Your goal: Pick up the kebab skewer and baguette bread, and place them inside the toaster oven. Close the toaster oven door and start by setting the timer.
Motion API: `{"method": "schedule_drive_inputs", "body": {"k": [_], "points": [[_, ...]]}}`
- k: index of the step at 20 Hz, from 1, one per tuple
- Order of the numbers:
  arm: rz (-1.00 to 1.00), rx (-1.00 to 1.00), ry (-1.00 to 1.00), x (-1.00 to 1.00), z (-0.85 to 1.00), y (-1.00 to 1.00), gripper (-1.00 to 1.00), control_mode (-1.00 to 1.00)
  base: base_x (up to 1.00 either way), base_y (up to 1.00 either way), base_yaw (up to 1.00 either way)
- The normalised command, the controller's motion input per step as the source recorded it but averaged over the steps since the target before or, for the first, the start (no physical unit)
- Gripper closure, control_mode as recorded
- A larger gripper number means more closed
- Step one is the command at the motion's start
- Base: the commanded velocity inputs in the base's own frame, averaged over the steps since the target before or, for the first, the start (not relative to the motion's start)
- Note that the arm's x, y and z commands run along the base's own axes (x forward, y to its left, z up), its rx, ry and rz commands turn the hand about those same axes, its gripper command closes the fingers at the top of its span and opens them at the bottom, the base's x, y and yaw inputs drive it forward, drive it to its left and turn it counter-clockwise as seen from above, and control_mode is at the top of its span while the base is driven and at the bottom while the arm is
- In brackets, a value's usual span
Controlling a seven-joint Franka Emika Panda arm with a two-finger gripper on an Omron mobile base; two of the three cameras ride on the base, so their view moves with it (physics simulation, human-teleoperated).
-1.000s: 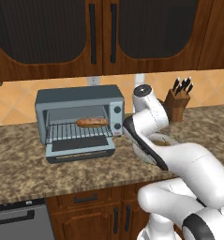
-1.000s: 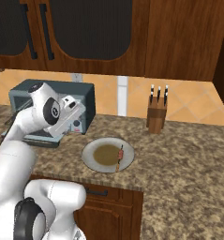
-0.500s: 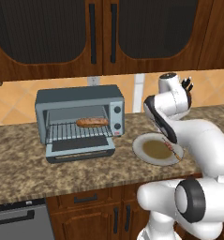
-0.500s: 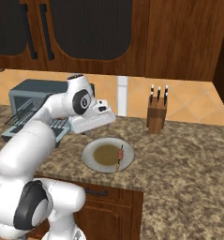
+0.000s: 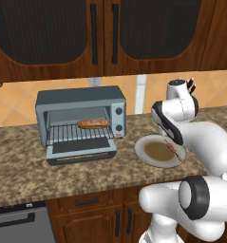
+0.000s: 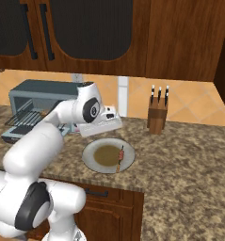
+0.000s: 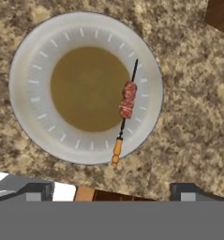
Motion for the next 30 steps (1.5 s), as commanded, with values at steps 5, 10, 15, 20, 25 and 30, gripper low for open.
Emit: {"method": "schedule_drive_inputs", "body": {"k": [5,10,15,20,25,30], "points": [[-0.03,0.11,-0.12,0.09,-0.38,-0.27,-1.0,-1.0,0.0,0.0,0.0],[-0.05,0.15,-0.1,0.32,-0.38,-0.31,-1.0,-1.0,0.0,0.0,0.0],[-0.08,0.14,-0.04,0.34,-0.36,-0.11,-1.0,-1.0,0.0,0.0,0.0],[-0.03,0.05,0.02,0.14,-0.2,-0.15,-1.0,-1.0,0.0,0.0,0.0],[0.0,0.0,0.09,0.11,-0.25,-0.02,-1.0,-1.0,0.0,0.0,0.0],[0.0,0.0,0.06,0.14,-0.39,-0.01,-1.0,-1.0,0.0,0.0,0.0]]}}
